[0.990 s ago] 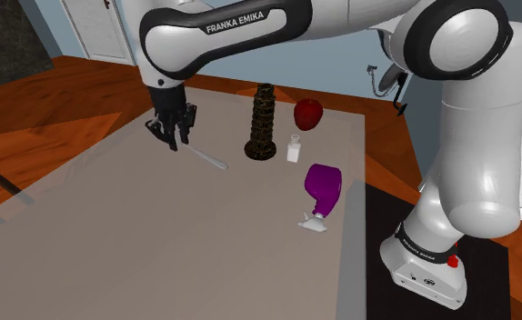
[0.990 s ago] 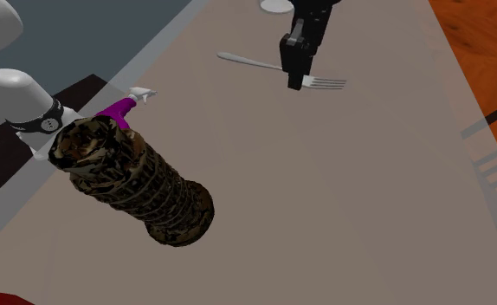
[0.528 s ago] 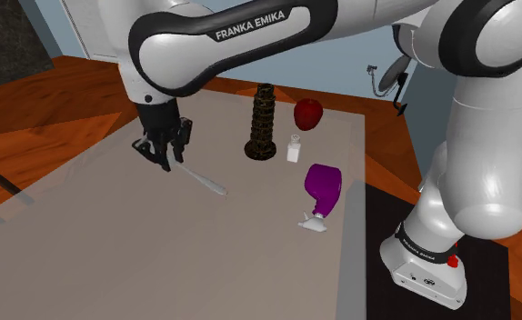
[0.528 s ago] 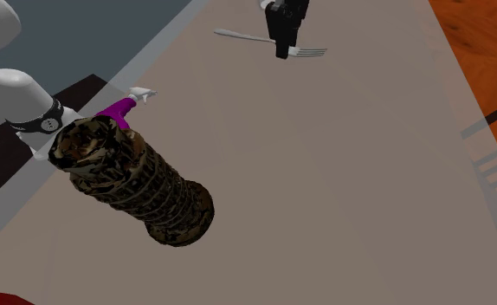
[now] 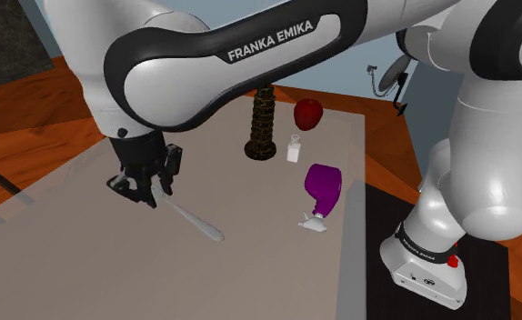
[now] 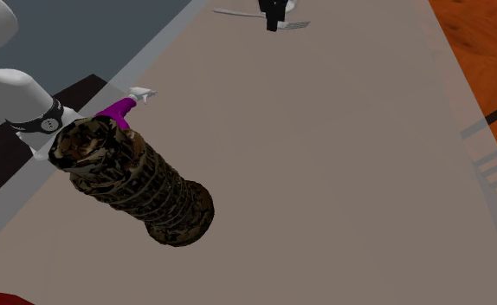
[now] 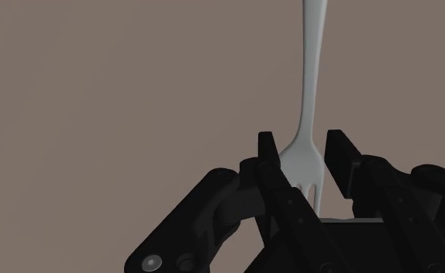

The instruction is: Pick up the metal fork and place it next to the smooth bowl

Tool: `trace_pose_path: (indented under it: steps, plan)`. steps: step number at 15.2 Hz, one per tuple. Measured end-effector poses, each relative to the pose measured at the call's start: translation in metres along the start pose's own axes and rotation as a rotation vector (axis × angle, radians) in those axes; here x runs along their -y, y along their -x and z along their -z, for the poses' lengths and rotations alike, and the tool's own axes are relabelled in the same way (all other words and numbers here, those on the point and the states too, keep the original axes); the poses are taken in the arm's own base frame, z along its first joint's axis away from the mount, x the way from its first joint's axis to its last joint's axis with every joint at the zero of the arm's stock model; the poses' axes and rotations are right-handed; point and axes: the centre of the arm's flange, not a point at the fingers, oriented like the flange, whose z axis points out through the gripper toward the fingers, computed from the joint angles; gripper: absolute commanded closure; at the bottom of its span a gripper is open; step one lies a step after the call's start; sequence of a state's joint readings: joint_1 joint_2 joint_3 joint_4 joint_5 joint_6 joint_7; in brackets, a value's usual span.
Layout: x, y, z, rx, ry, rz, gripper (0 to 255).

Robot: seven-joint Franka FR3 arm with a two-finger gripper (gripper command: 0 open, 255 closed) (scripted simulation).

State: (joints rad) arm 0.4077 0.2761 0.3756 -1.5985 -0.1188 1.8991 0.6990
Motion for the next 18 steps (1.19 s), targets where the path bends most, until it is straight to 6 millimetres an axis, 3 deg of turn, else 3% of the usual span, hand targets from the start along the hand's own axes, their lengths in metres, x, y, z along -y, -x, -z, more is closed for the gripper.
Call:
trace_pose_path:
  steps: [14, 18]
  plan:
    - [0.15, 0.109, 0.004, 0.0, -0.001, -0.001, 255]
    - [0.179, 0.138, -0.001, 0.0, 0.0, 0.0, 255]
